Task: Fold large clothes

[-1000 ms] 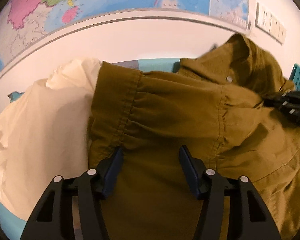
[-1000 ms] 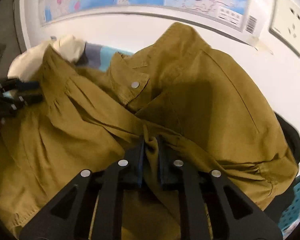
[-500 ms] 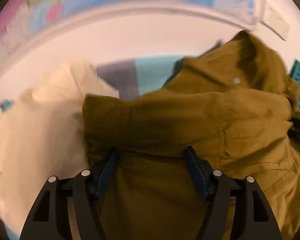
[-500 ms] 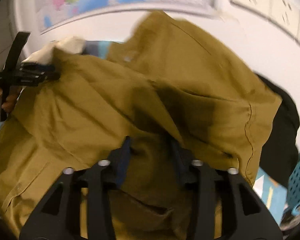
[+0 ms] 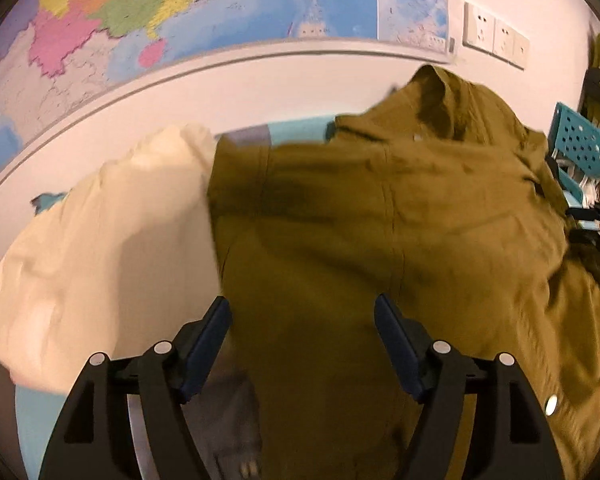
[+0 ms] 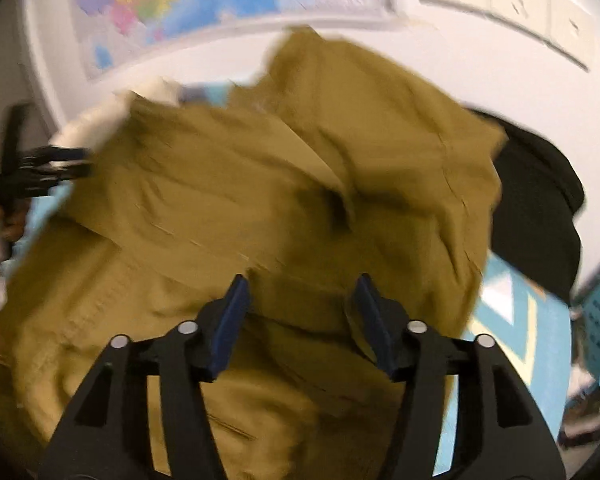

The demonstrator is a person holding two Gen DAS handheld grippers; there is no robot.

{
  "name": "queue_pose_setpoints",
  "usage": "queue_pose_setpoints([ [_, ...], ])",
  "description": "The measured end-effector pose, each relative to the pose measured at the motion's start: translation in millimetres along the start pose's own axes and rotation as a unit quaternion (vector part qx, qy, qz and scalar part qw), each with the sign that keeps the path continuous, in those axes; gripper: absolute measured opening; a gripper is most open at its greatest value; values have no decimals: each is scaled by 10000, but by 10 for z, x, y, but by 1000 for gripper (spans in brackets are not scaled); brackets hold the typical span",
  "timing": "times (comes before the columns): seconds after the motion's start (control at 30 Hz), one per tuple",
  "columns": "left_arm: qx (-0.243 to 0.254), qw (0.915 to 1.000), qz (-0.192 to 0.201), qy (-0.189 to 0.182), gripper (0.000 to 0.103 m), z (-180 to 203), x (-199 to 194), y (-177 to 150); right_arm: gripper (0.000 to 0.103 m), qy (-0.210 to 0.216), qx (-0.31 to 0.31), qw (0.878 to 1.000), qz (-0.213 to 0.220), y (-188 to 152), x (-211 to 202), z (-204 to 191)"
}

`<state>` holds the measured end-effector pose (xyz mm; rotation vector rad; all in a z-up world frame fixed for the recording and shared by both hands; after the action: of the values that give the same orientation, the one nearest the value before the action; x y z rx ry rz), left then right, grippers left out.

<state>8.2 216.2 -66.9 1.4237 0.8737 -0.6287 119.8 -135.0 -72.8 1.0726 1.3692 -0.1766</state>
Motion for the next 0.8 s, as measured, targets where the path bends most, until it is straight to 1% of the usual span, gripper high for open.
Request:
queue_pose_setpoints([
  [0.03,-88,9999,14,-78,73,-19,-52,-92,57,105,160,9998,64,-16,-38,39],
  [0.07,-175,9997,47,-168,77,-28,-73,-144,57,166,299,9993,160,-27,-103,67],
  [0.13,-425,9982,122,-393,83,-94,-220,-300,65,309,567,9965,524,-81,-367,130],
  [0.17,-483,9976,144,-472,83,-96,-267,-368,66,465,675,9944,669,-144,-505,139],
  [0.23,-614,9967,138,-509,85,-141,-393,-557,71,692,908,9905,760,-290,-671,161],
  [0.27,-657,9965,105,-505,87,-151,-420,-612,76,776,1089,9880,775,-437,-765,195],
  [0.33,-777,9952,-38,-586,87,-179,-466,-828,77,875,1348,9842,740,-685,-872,231],
  [0.37,-819,9947,-102,-612,87,-176,-456,-884,80,981,1506,9810,724,-829,-923,252],
  [0.4,-863,9940,-182,-646,87,-190,-473,-993,86,1072,1637,9783,689,-936,-946,262],
  [0.43,-891,9932,-261,-699,87,-214,-509,-1120,87,1166,1769,9752,639,-1068,-977,261],
  [0.5,-922,9921,-384,-757,87,-207,-507,-1267,88,1191,1984,9711,589,-1289,-1003,261],
  [0.57,-944,9879,-556,-1099,88,-159,-507,-1443,88,1347,2180,9648,591,-1503,-1051,266],
  [0.6,-949,9857,-647,-1232,88,-125,-507,-1533,88,1411,2226,9627,610,-1556,-1070,257],
  [0.67,-816,9871,-606,-1239,92,-59,-564,-1638,90,1586,2229,9600,594,-1662,-1091,183],
  [0.73,-587,9859,-665,-1421,95,65,-615,-1723,91,1579,2162,9621,509,-1738,-1077,105],
  [0.8,-487,9823,-685,-1671,96,150,-654,-1779,91,1682,2108,9621,399,-1796,-1024,12],
])
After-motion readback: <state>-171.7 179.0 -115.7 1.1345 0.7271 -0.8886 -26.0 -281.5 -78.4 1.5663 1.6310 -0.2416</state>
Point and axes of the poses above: each gripper's, at about its wrist camera, not at the fingertips, and x roughly the way its jaws point, z to its right, y to its top, the point moved 7 cm from there along x, roughly the way its jaws point, and after that the axes turned 7 degrees about -z, right-handed, at the moved point
